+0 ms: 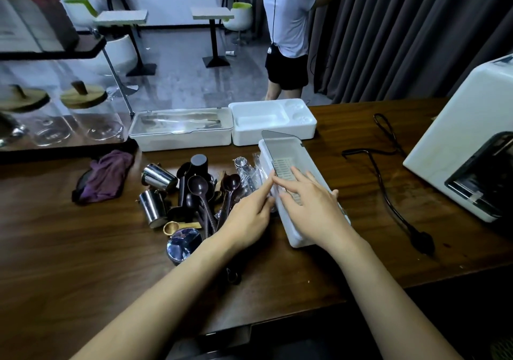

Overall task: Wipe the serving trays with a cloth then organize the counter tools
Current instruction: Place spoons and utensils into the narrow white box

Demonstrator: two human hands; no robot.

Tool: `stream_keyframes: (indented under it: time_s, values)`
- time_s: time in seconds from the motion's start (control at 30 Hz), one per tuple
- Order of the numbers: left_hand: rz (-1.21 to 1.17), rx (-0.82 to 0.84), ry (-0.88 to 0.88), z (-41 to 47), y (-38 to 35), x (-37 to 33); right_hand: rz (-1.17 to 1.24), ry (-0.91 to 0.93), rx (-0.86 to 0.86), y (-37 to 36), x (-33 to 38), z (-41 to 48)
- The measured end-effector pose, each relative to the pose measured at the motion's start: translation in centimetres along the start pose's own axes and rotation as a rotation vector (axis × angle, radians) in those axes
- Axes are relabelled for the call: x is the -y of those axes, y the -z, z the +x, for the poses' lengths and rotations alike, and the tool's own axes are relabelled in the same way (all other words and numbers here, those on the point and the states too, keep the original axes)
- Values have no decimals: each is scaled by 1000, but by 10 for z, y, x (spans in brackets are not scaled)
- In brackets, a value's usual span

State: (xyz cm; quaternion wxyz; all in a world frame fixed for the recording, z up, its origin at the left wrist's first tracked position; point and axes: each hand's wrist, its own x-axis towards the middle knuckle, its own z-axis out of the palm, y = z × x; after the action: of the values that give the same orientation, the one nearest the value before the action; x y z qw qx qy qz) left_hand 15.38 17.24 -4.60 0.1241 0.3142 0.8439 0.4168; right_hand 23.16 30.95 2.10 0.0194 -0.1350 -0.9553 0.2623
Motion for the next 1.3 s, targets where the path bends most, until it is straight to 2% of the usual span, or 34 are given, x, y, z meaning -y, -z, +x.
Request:
stream_keyframes:
  time_s: [0.13, 0.27, 0.43, 0.6, 0.67, 0.8, 1.0, 1.1, 1.3]
  values:
    - [-39, -26, -38, -4, 4, -8, 80, 44, 102, 12, 0, -6]
    - [22, -5, -6, -3, 3, -3, 181, 56, 84, 31, -3, -8]
    - [80, -5, 31, -3, 2, -4, 213, 35, -74, 52, -17, -14]
    - [89, -2, 42, -3, 2, -6, 157, 42, -337, 56, -34, -37]
    - [87, 6, 34, -4, 2, -7, 190, 13, -377, 49, -43, -45]
    - [69, 13, 31, -2, -1, -6, 246, -54, -346, 23, -62, -54]
    - [21, 18, 10, 0, -4, 0, 326, -19, -208, -12, -75, -53]
    - [49, 1, 1, -2, 2, 4, 339, 1, -222, -17, -80, -50]
    - [200, 11, -45, 0, 13, 25, 669, -57, -247, -28, -85, -47]
